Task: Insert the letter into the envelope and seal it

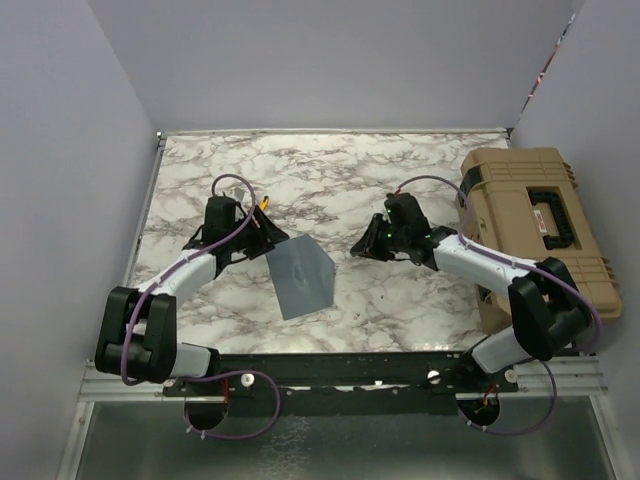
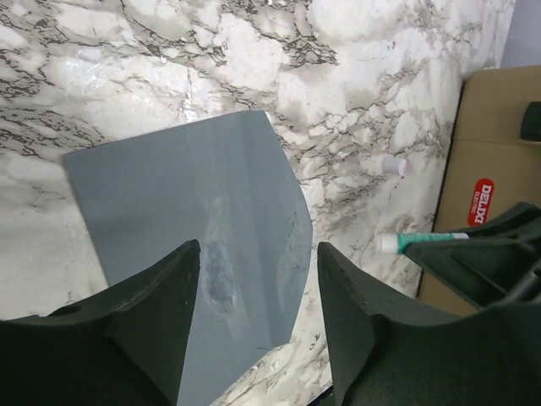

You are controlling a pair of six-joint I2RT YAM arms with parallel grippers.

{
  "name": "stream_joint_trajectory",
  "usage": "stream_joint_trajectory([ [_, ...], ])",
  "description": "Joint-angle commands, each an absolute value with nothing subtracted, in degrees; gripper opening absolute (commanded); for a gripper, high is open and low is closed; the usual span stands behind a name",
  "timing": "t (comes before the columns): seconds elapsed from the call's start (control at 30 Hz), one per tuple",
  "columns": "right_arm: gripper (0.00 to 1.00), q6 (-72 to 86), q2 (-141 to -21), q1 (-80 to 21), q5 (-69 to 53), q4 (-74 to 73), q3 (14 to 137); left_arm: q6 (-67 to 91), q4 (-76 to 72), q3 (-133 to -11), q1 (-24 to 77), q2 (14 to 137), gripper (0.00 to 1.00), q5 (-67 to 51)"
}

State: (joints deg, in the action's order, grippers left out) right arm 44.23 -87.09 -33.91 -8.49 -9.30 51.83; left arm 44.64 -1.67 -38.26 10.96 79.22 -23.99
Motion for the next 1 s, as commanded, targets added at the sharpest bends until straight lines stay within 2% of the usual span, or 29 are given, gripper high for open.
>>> stream_joint_trajectory([
  [0.0, 0.01, 58.4, -84.5, -28.7, -14.7, -4.2, 44.9, 41.6, 5.4, -38.4, 10.4, 75.6, 0.61, -23.2],
  [0.17, 0.03, 65.2, -84.6, -24.3, -17.8, 4.6, 38.1, 41.4, 6.8, -36.6, 10.3, 72.3, 0.72, -21.5],
  [0.33, 0.08, 65.7, -88.3, -20.1, -23.5, 9.9, 37.5, 40.4, 7.7, -36.0, 10.3, 70.8, 0.82, -21.2],
  [0.6, 0.11, 68.4, -91.5, -16.4, -28.1, 15.7, 35.6, 40.5, 8.5, -36.6, 10.2, 71.3, 0.84, -20.5],
  [0.97, 0.11, 71.1, -94.8, -15.0, -29.1, 16.1, 33.7, 41.1, 8.5, -37.1, 10.2, 72.4, 0.88, -19.8],
])
